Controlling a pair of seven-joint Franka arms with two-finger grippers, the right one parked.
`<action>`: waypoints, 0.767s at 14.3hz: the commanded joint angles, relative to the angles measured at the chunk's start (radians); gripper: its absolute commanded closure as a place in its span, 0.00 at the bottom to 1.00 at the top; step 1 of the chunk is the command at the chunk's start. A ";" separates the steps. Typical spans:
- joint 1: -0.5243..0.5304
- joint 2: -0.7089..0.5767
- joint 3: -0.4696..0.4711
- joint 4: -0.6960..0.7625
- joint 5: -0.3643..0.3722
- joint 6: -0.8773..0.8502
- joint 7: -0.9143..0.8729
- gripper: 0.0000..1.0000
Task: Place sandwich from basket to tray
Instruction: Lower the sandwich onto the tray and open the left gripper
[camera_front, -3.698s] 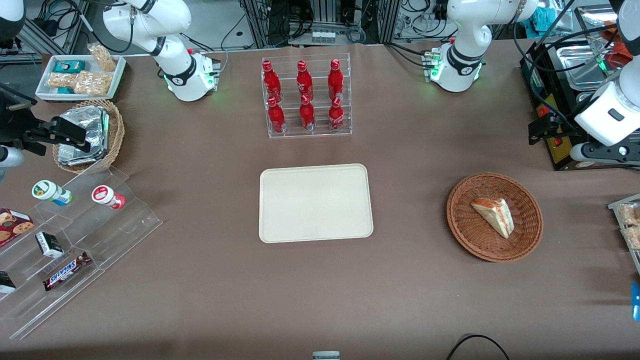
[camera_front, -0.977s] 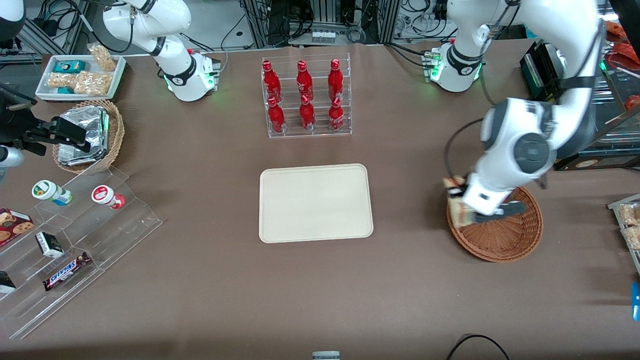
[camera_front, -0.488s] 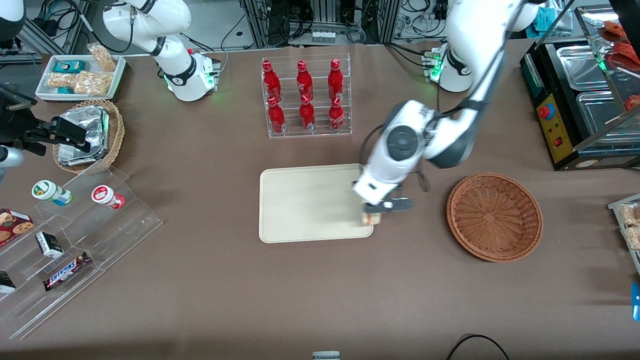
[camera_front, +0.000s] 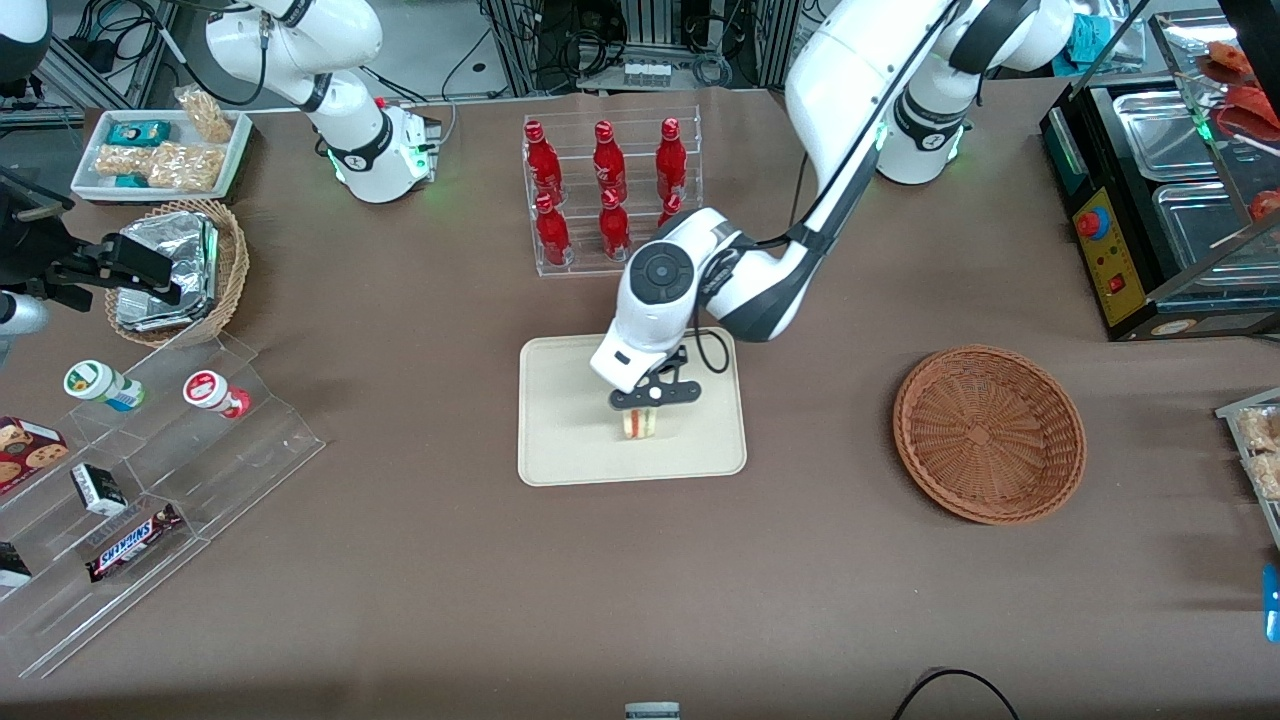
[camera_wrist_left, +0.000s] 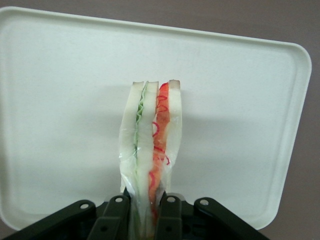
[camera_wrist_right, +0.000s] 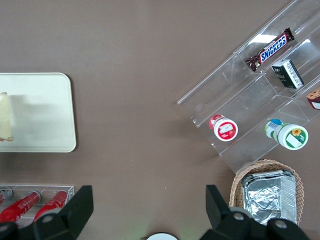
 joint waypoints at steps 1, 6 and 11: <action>-0.033 0.054 0.014 0.050 0.001 0.038 -0.040 1.00; -0.035 0.080 0.014 0.048 0.001 0.058 -0.040 0.40; -0.041 0.027 0.017 0.048 0.008 0.029 -0.031 0.00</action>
